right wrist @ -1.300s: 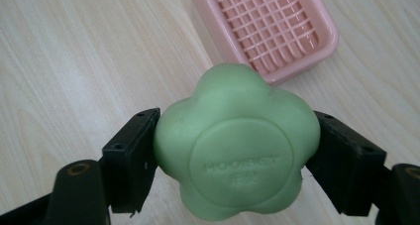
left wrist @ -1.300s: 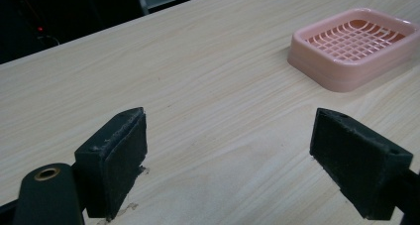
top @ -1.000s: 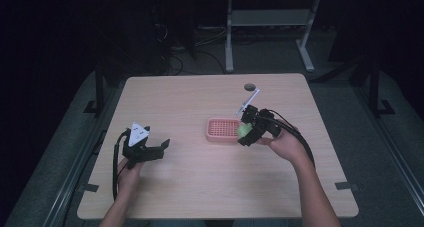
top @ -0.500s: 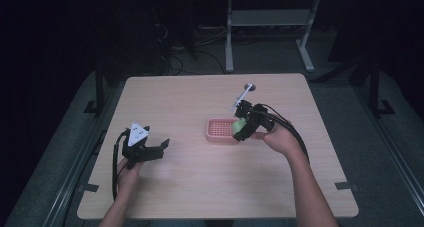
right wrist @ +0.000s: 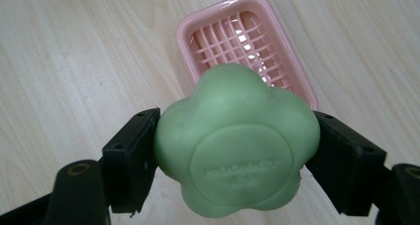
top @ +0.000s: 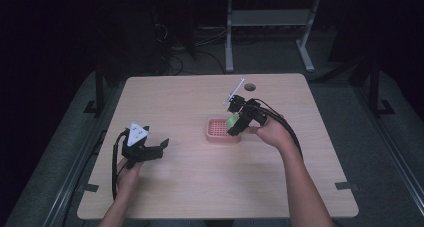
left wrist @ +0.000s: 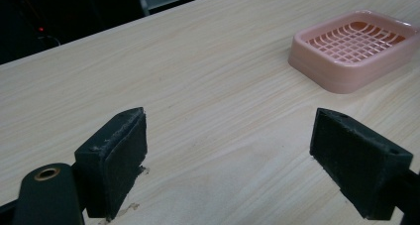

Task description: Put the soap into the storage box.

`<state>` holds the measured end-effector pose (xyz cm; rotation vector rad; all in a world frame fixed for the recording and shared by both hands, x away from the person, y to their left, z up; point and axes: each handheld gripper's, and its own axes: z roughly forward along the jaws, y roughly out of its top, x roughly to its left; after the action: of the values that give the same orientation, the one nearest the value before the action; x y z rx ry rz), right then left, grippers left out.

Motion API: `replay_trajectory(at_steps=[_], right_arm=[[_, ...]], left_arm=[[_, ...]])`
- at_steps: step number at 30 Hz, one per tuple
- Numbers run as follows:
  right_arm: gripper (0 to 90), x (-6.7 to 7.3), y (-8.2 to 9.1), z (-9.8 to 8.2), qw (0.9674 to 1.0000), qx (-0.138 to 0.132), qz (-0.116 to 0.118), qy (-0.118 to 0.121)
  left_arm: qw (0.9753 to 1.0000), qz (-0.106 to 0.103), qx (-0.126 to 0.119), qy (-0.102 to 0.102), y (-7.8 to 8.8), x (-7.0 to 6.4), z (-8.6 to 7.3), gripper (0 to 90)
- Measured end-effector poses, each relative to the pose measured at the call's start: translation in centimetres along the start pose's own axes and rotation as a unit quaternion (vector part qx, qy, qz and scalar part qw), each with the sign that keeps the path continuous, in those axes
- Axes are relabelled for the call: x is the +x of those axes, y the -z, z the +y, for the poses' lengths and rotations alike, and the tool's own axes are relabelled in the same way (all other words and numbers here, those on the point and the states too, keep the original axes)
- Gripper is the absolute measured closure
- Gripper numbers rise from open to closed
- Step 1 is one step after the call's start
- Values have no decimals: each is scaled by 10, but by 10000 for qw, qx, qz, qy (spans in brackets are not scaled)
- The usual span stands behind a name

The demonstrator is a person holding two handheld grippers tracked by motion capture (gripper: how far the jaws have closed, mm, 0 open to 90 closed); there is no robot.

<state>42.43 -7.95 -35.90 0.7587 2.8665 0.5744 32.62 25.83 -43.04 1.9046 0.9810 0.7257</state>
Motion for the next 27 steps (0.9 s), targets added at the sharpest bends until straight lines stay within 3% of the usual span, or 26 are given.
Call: replay_trajectory(at_steps=[27], right_arm=[[245,-19,-32,20,9995,171,131,-231]], left_arm=[[10000,3,-14,29,0,1,0,143]])
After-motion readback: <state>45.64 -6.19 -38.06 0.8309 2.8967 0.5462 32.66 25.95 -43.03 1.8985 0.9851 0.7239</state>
